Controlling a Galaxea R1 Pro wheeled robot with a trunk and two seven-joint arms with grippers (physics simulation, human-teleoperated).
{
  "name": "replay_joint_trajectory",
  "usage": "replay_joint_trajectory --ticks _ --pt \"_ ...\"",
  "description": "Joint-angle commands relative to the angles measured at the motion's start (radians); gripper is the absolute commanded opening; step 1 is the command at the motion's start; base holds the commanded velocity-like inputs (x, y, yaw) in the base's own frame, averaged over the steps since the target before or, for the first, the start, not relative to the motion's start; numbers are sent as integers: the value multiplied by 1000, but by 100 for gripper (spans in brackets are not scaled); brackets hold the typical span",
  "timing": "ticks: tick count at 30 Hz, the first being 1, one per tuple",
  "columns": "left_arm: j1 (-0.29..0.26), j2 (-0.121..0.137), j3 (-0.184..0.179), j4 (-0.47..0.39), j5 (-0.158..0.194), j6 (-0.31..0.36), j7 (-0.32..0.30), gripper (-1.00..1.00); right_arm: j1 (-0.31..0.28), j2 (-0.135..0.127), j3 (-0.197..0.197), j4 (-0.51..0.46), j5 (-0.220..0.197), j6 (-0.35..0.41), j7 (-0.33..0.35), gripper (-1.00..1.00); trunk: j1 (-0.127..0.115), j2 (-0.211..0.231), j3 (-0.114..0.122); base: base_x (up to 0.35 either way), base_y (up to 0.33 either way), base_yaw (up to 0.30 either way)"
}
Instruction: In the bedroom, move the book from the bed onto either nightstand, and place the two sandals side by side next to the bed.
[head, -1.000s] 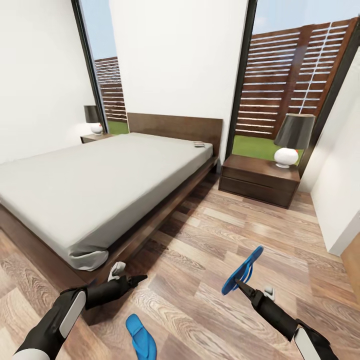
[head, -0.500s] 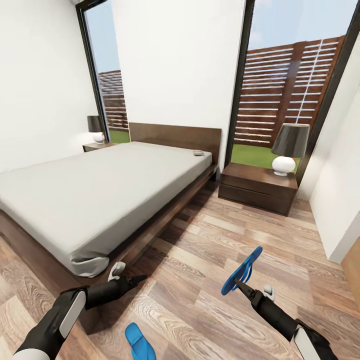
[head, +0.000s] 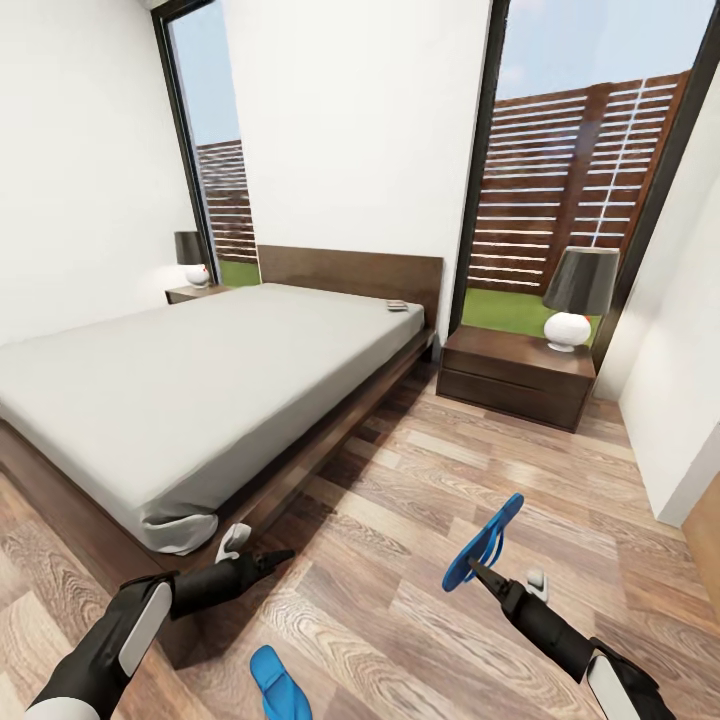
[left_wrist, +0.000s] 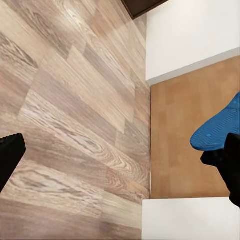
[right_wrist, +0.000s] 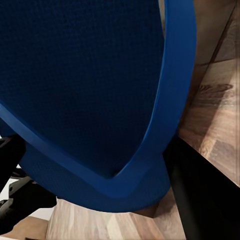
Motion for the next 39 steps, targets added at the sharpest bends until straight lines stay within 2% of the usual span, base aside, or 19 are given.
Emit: replay_joint_trajectory --ticks 1,8,12,17,26,33,39 --pt "0 0 1 0 3 6 -2 100 -1 0 0 0 -8 10 -1 -100 0 0 -1 0 0 0" --pt "0 5 -2 0 -2 20 -2 100 -1 0 0 0 -11 9 -36 -100 0 0 -1 0 0 0" --pt "0 30 -1 0 -25 143 4 100 -1 0 2 0 -10 9 -45 -100 0 0 -1 0 0 0" --pt "0 72 1 1 -54 224 3 100 -1 0 2 -1 -9 9 -64 -100 0 0 -1 0 0 0" --pt "0 87 0 1 -61 243 1 100 -1 -1 1 0 -8 11 -87 -100 0 0 -1 0 0 40" --pt "0 96 0 2 -61 247 0 100 -1 -2 1 -1 -7 11 -96 -100 0 0 -1 0 0 217" --pt "0 119 0 4 -57 253 -1 100 -1 -1 2 0 -7 10 -98 -100 0 0 -1 0 0 254"
